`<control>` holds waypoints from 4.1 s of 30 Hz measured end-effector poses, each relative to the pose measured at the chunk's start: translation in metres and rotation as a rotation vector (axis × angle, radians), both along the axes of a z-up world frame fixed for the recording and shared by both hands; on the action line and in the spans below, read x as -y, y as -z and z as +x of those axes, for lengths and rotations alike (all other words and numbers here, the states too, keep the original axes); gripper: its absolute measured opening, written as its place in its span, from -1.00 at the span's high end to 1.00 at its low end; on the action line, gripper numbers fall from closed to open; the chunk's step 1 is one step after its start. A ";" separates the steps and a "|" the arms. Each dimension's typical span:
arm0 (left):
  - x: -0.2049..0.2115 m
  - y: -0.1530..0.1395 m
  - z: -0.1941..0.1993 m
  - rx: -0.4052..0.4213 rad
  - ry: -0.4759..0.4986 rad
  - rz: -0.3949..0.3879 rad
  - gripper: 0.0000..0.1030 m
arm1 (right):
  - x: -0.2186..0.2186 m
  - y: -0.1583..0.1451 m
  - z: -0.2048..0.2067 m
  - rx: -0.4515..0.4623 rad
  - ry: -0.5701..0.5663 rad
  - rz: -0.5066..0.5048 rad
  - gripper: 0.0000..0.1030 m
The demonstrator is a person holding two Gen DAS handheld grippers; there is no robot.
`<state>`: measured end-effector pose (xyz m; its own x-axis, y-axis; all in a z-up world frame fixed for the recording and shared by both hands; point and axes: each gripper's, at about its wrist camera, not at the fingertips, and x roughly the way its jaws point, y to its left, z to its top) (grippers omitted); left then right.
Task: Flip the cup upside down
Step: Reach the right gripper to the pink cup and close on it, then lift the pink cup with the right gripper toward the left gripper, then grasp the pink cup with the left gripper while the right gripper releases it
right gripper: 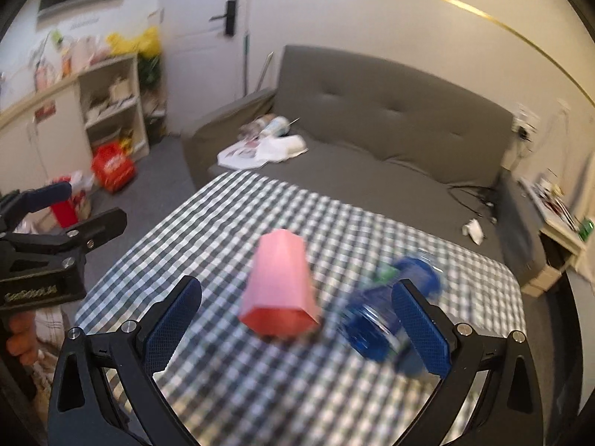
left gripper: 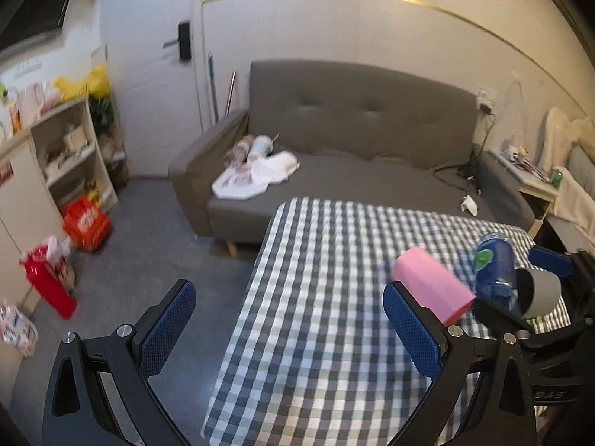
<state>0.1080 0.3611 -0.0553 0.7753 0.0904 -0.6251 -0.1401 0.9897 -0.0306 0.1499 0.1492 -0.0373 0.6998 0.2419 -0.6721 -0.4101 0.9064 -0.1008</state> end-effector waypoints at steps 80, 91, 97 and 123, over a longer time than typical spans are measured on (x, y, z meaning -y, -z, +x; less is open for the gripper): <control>0.167 -0.008 -0.027 -0.259 0.219 -0.010 -1.00 | 0.174 -0.021 -0.087 -0.114 0.292 0.074 -0.54; 0.164 0.039 0.025 -0.522 0.182 -0.103 -1.00 | 0.179 -0.001 -0.055 -0.152 0.286 0.074 -0.54; 0.170 0.048 0.045 -0.591 0.201 -0.096 -0.98 | 0.179 0.009 -0.038 -0.178 0.291 0.092 -0.54; 0.167 0.006 0.046 -0.425 0.232 -0.084 -0.20 | 0.180 0.017 -0.031 -0.175 0.303 0.091 -0.54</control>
<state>0.1540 0.1946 -0.0613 0.4439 -0.1188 -0.8881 0.0663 0.9928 -0.0997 0.1186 -0.0312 -0.0547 0.6252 0.1058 -0.7733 -0.1253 0.9915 0.0344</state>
